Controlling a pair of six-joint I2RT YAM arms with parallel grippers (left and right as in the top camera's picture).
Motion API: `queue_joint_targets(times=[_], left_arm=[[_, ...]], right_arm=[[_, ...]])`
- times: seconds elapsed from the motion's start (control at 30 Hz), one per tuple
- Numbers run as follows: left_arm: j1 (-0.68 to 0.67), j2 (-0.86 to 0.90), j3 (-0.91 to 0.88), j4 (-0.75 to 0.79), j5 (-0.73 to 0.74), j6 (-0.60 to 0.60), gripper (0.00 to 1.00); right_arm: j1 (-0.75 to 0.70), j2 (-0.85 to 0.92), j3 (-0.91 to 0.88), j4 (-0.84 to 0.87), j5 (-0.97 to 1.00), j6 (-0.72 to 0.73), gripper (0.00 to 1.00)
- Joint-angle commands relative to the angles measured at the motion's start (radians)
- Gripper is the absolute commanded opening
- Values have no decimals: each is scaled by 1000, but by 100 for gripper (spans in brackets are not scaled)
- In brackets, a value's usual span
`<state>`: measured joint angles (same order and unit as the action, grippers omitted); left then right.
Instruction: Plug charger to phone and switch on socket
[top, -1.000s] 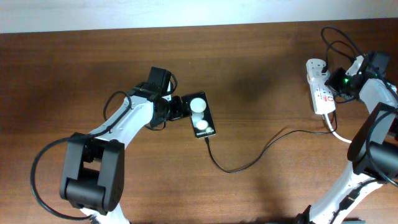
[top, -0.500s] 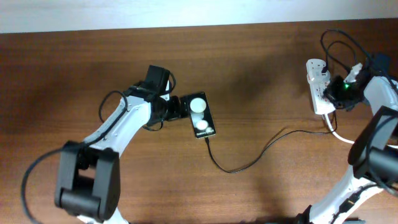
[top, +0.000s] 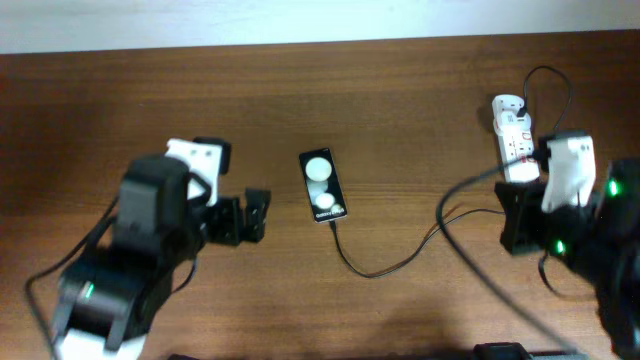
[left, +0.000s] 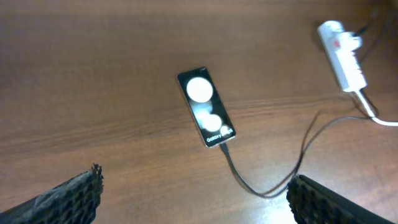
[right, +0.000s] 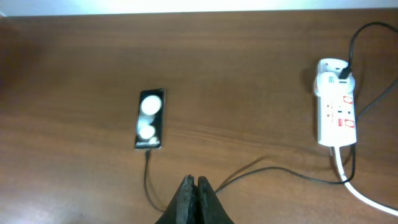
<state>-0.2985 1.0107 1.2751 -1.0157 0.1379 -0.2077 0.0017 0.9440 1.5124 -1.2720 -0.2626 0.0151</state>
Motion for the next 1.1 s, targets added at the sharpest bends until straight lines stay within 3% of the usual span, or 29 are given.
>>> queue_joint_targets(times=[0.0, 0.03, 0.07, 0.1, 0.43, 0.53, 0.6, 0.7, 0.9, 1.07], left_arm=[[6, -145, 16, -27, -4, 46, 99], [6, -190, 16, -27, -5, 46, 99], [6, -219, 16, -26, -16, 45, 99], [6, -233, 16, -34, -15, 45, 99], [6, -234, 16, -390, -15, 45, 99], [6, -234, 16, -434, -15, 45, 99], [7, -287, 16, -432, -90, 45, 99], [32, -456, -47, -258, -169, 45, 99], [193, -819, -618, 428, -157, 41, 99], [277, -953, -997, 902, -141, -118, 99]], right_arm=[[27, -116, 5, -55, 2, -11, 4], [27, -157, 4, -80, 2, -11, 22], [27, -190, 5, -111, 2, -11, 77], [27, -204, 4, -139, 5, -11, 99], [27, -207, 4, -158, 5, -11, 99], [27, -207, 4, -158, 5, -11, 99], [27, -207, 4, -158, 5, -11, 99], [27, -207, 4, -158, 5, -11, 99], [27, -207, 4, -158, 5, -11, 99], [27, -207, 4, -158, 5, -11, 99]])
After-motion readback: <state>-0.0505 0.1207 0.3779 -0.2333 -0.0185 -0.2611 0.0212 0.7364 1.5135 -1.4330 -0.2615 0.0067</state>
